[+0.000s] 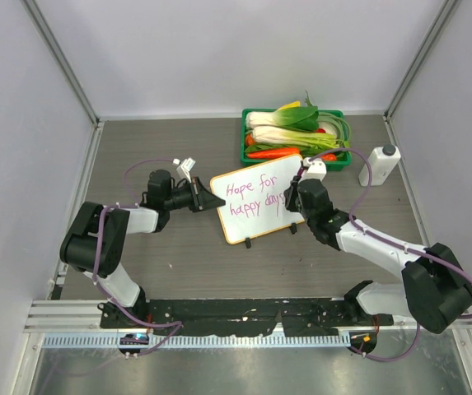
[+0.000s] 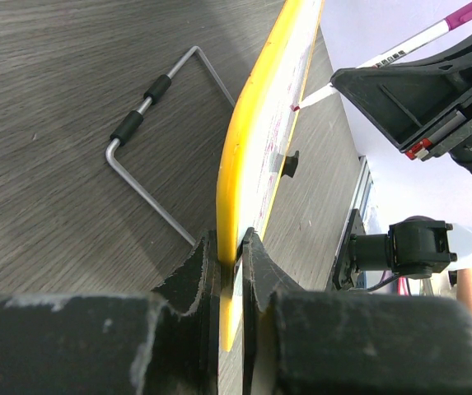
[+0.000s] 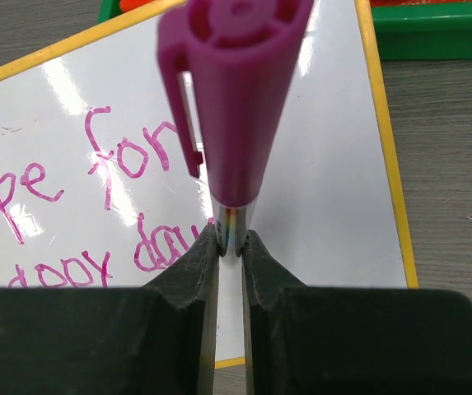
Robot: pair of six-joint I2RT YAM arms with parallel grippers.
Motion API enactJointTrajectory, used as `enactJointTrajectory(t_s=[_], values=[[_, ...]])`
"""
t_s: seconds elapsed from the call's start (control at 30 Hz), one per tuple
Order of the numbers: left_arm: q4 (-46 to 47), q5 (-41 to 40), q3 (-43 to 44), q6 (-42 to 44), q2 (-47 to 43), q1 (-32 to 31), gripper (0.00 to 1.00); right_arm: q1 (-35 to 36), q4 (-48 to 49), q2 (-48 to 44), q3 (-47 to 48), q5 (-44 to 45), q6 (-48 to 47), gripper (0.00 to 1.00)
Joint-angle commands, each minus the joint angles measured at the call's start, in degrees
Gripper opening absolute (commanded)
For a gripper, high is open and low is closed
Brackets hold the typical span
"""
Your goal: Write a sentence on the whiteboard
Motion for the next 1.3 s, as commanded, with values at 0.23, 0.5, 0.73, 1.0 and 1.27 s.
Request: enactJointTrajectory(t_s=[0.23,0.5,0.73,1.0,1.27], values=[[-9.35,-8.62,-1.54,6.32,3.44,-0.33,0.0,-0.1,0.77,1.27,1.03,-3.18,2.47,0.02],[-9.35,-8.7,-1.62,6.4,3.26,-0.42,0.0,-0.1,0.77,-0.3,1.47,-3.53,3.69,0.02],[-9.35,-8.7,-1.54,6.4,3.26,-0.34,0.0,-0.45,-0.2,-4.44,1.91,-4.85,4.13,0.01],[-9.35,-8.71,-1.54,6.49,3.17,-0.33,0.0,-1.24,-1.78,-8.92,1.38,-1.79,2.91,0.01],[-9.35,-8.7,-1.54,6.4,3.0,-0.33,0.0,-1.59,-0.55,-7.08,-0.46,1.83,2.29,0.01]])
